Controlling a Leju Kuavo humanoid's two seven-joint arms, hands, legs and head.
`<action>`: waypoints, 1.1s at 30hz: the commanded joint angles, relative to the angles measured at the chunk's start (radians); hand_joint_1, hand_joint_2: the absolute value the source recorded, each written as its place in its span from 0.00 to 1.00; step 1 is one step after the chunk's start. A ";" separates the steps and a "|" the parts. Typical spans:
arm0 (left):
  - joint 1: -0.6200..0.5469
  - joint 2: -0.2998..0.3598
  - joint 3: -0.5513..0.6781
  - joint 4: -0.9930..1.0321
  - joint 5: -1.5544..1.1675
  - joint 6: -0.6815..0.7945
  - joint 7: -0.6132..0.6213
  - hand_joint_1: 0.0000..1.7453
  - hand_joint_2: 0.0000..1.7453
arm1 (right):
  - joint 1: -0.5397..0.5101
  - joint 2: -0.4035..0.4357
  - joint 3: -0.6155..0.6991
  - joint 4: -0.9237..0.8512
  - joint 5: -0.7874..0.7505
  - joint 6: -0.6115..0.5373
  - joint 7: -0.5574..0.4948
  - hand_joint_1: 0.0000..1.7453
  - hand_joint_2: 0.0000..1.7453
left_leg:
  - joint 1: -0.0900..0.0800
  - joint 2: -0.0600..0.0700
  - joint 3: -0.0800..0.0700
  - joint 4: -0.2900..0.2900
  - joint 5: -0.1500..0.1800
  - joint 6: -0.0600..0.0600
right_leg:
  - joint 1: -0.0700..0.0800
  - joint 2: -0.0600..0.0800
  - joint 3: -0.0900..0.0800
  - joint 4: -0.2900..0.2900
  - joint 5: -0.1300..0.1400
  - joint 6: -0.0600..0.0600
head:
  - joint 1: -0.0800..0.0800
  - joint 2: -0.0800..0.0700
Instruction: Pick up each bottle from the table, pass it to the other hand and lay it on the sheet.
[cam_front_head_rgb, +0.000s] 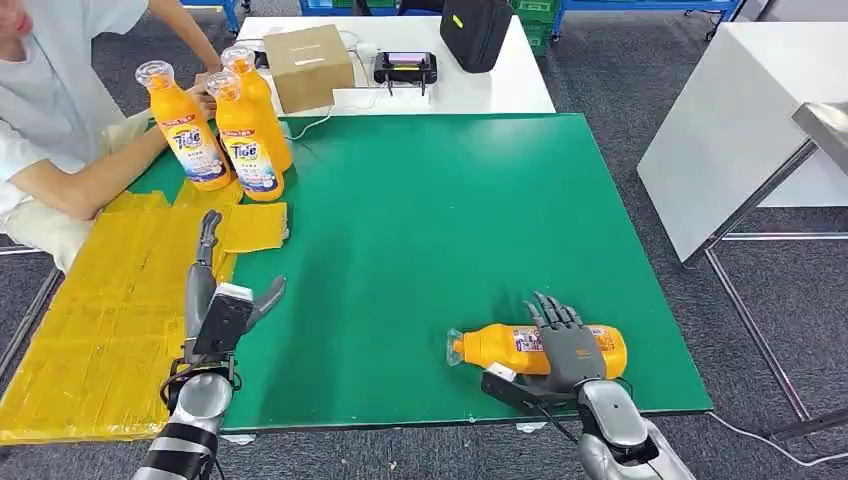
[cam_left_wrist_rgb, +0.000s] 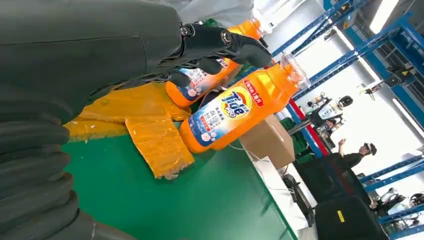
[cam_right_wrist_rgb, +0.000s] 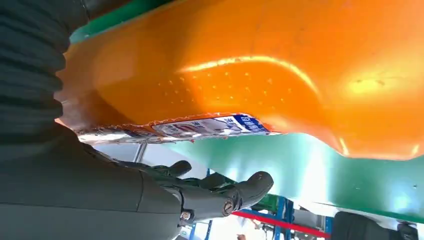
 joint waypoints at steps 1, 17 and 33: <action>-0.028 -0.010 -0.007 0.041 -0.001 -0.008 0.010 0.00 1.00 | 0.051 -0.014 -0.010 0.098 0.031 0.075 0.033 0.00 1.00 | 0.002 -0.006 0.000 -0.001 0.000 -0.002 | 0.002 0.000 0.003 -0.002 -0.001 -0.002 | 0.000 0.000; -0.060 -0.013 -0.021 0.068 0.006 -0.014 0.015 0.00 1.00 | 0.066 -0.043 -0.002 0.118 0.024 0.119 0.052 0.00 1.00 | 0.002 -0.007 0.006 -0.001 0.000 0.000 | 0.001 -0.004 0.010 -0.006 -0.001 0.000 | 0.000 0.000; -0.074 -0.007 -0.030 0.104 0.036 -0.004 -0.003 0.00 1.00 | 0.106 -0.129 0.038 0.086 -0.035 0.172 0.045 1.00 1.00 | 0.003 -0.010 0.006 -0.002 0.000 0.004 | 0.001 -0.004 0.015 -0.012 -0.005 0.001 | 0.000 0.000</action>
